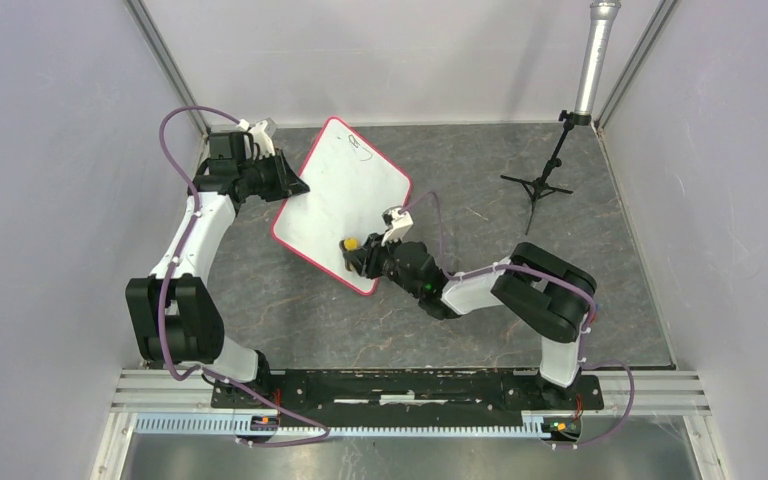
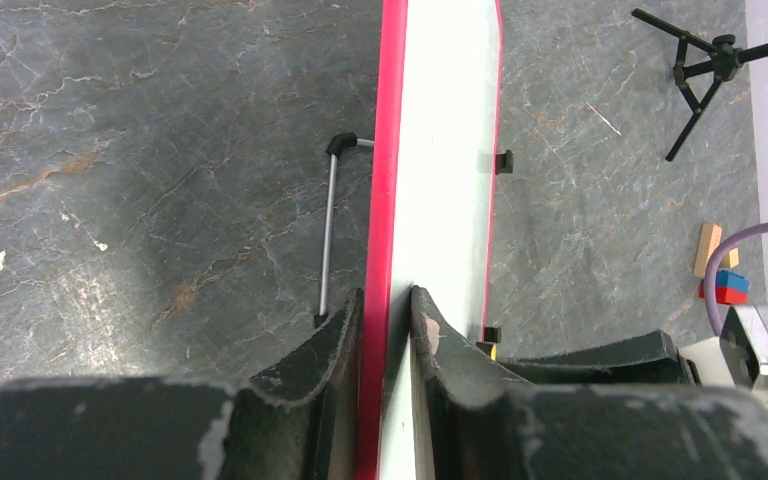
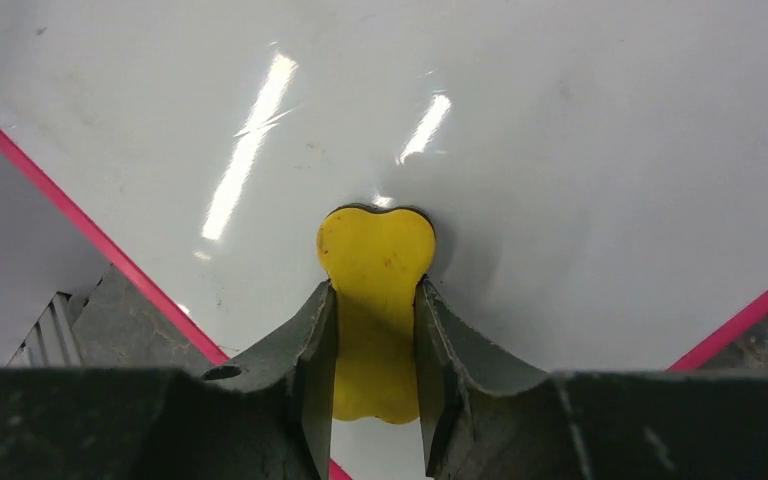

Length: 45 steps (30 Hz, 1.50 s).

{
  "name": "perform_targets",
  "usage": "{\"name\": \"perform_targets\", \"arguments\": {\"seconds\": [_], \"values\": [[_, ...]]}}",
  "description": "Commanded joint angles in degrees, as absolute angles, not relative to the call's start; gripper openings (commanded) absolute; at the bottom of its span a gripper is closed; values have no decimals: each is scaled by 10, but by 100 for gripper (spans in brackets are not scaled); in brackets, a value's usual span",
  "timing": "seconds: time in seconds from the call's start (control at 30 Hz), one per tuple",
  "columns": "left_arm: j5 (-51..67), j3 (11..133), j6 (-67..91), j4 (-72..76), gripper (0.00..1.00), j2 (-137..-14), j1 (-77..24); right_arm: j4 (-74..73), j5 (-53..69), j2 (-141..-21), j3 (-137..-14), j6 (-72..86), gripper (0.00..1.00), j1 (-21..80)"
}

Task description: Erase the whiteboard

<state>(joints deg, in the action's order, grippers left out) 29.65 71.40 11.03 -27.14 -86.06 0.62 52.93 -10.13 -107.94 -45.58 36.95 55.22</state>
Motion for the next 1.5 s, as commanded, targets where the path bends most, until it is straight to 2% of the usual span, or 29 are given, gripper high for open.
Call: {"name": "perform_targets", "arguments": {"seconds": [0.0, 0.17, 0.3, 0.4, 0.5, 0.67, 0.83, 0.97, 1.13, 1.23, 1.3, 1.33, 1.37, 1.47], "values": [[257, 706, 97, -322, 2, -874, -1, 497, -101, -1074, -438, 386, 35, 549], [256, 707, 96, -322, 2, -873, -1, 537, -70, -1079, -394, 421, 34, 493], [263, 712, 111, -315, 4, -874, -1, 513, -52, -1072, -432, 383, 35, 493], [278, 712, 132, -285, 32, -870, -1, 495, -53, -1063, -458, 367, 35, 491], [280, 725, 158, -269, 46, -870, -1, 450, -58, -1061, -502, 341, 35, 485], [299, 784, 222, -239, 56, -905, -1, 395, -45, -1085, -579, 328, 36, 449], [311, 872, 241, -232, 61, -986, -1, 352, -22, -1130, -675, 318, 37, 415], [323, 907, 230, -229, 61, -1039, -1, 294, -2, -1189, -806, 294, 37, 398], [342, 890, 206, -190, 48, -1048, -2, 233, 51, -1248, -940, 261, 40, 393], [345, 883, 194, -171, 43, -1049, -2, 236, 48, -1247, -939, 252, 56, 387], [352, 888, 195, -169, 34, -1057, -2, 238, 61, -1252, -952, 257, 68, 377], [357, 891, 195, -168, 31, -1060, -2, 229, 69, -1255, -966, 259, 79, 372], [358, 893, 194, -168, 29, -1062, -2, 224, 74, -1257, -972, 260, 97, 367], [358, 891, 188, -169, 24, -1059, -2, 234, 94, -1242, -956, 269, 98, 356]]}}
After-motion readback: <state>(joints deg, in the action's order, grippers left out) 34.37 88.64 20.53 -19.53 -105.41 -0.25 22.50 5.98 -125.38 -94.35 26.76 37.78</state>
